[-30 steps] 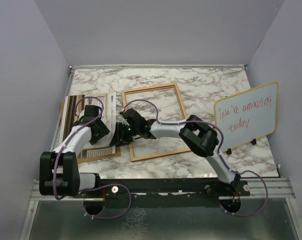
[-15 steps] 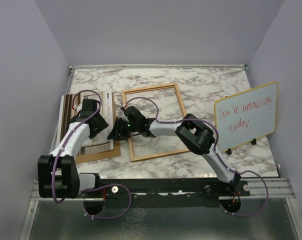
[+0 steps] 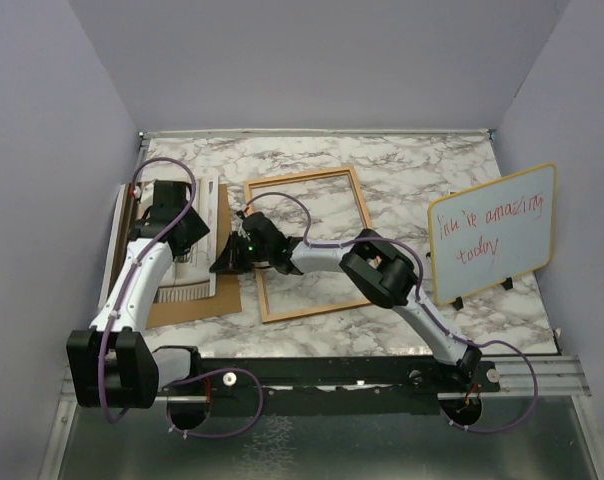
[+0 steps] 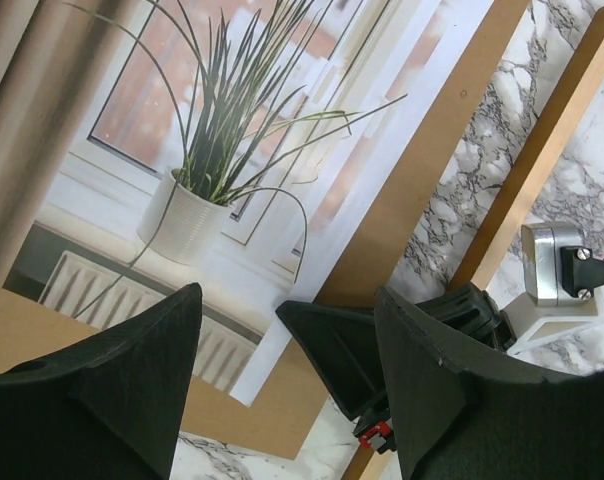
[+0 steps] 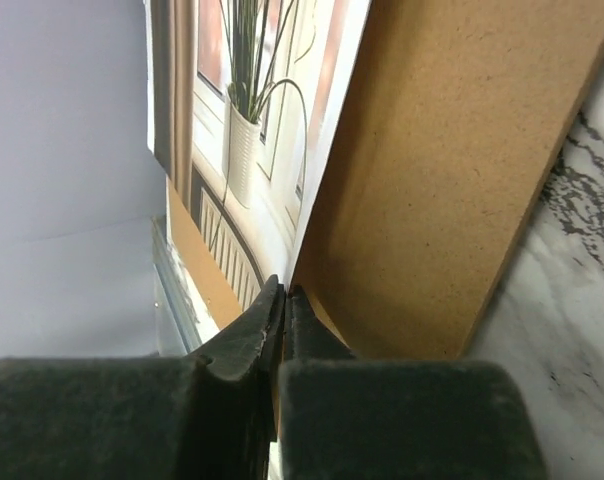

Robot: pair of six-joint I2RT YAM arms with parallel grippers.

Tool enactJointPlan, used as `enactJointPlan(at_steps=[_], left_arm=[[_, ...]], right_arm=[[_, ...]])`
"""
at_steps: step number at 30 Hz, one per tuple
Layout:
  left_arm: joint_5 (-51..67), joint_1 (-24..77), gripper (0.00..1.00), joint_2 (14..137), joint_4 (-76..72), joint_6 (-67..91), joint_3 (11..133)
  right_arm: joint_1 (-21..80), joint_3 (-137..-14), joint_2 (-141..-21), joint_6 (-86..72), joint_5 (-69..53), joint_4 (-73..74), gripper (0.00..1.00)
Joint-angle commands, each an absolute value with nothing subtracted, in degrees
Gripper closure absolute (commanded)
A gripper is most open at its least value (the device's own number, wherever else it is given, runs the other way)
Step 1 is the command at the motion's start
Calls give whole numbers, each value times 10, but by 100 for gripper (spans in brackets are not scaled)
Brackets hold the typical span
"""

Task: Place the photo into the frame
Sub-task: Pick up the photo at the center of the board.

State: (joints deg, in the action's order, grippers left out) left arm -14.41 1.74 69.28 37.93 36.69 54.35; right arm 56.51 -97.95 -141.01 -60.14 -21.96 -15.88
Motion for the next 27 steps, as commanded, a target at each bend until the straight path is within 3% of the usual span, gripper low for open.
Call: enactJointPlan(at_steps=[1, 7, 11, 19, 27], left_arm=[[-143, 18, 29, 686, 404, 334, 568], [-97, 18, 27, 689, 417, 314, 603], [1, 18, 24, 698, 416, 293, 627], [174, 24, 14, 689, 372, 274, 647], [214, 42, 12, 658, 345, 297, 634]], right_arm=[[564, -933, -1371, -572, -195, -237, 99], [564, -803, -1247, -530, -176, -340, 99], [562, -724, -1159, -502, -156, -356, 99], [560, -587, -1021, -493, -141, -305, 100], [562, -532, -983, -474, -157, -245, 100]])
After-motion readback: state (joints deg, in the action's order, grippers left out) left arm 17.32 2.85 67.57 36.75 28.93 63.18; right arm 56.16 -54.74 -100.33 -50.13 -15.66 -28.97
